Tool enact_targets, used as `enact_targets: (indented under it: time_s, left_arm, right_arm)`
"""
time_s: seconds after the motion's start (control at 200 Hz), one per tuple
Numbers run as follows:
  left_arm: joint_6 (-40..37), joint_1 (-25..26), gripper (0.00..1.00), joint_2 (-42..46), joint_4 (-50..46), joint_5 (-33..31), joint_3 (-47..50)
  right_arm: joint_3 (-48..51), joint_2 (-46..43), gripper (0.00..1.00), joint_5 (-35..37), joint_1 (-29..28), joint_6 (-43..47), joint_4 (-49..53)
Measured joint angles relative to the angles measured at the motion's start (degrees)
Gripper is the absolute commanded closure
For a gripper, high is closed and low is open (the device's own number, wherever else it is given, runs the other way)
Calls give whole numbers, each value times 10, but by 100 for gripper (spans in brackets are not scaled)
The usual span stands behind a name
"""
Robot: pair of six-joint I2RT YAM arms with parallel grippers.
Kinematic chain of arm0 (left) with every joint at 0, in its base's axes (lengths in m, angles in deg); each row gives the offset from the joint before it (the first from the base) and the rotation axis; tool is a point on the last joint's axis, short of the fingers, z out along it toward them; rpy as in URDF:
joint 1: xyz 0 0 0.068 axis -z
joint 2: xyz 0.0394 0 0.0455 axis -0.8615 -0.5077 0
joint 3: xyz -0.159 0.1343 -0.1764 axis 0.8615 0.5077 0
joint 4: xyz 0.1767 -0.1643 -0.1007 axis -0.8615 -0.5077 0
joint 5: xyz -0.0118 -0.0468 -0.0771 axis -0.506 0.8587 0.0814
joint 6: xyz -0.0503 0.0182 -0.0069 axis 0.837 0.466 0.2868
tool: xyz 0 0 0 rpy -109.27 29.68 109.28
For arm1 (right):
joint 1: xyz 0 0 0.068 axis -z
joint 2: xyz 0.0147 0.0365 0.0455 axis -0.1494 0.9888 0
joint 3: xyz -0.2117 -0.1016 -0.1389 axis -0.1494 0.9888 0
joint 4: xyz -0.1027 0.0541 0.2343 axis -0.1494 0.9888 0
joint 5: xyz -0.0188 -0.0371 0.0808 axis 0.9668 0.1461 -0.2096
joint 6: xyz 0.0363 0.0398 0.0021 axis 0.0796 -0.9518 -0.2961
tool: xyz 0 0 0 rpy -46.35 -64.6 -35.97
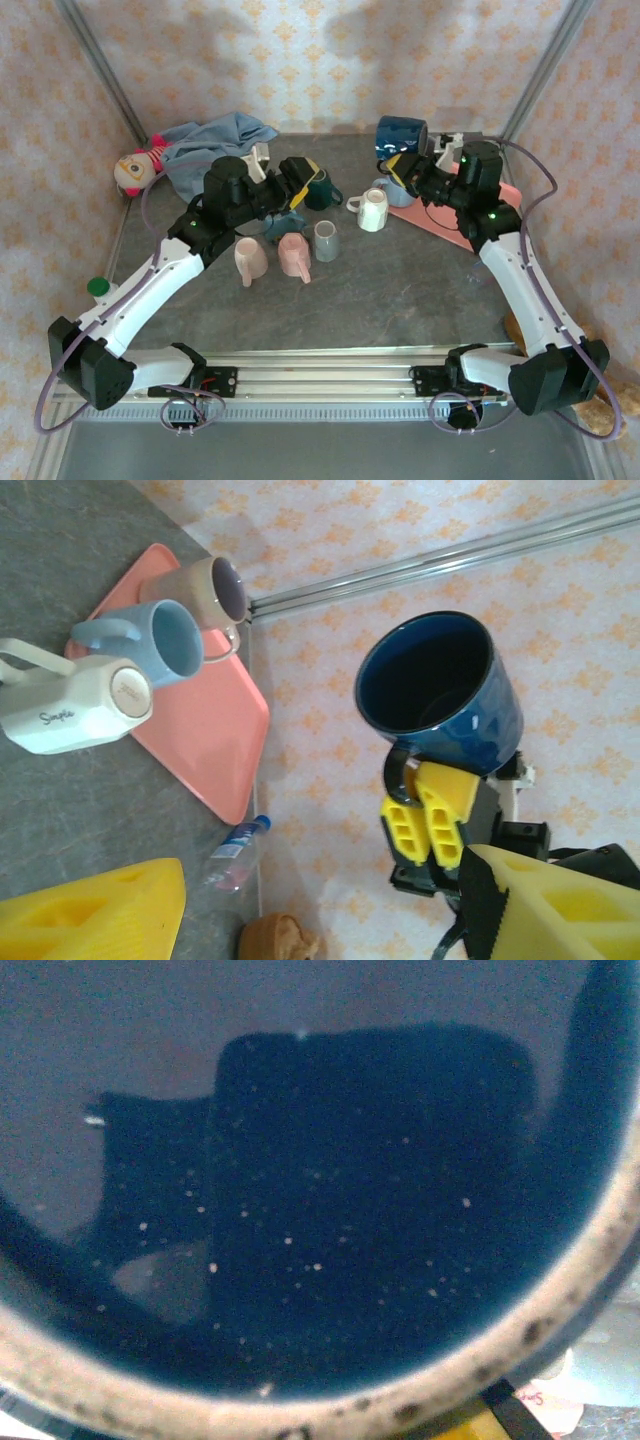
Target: Turn the mug right side up
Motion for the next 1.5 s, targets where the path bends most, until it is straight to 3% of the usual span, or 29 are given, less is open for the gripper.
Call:
enact_targets:
  time_s: [0.576, 1.496]
  left_arm:
    - [75, 1, 25, 16, 16, -76, -22]
    - [29, 15, 28, -34, -21, -70, -81]
  right_arm:
    - [-66, 87, 100, 11, -95, -42, -49]
    - [-96, 130, 100, 37, -156, -81, -113]
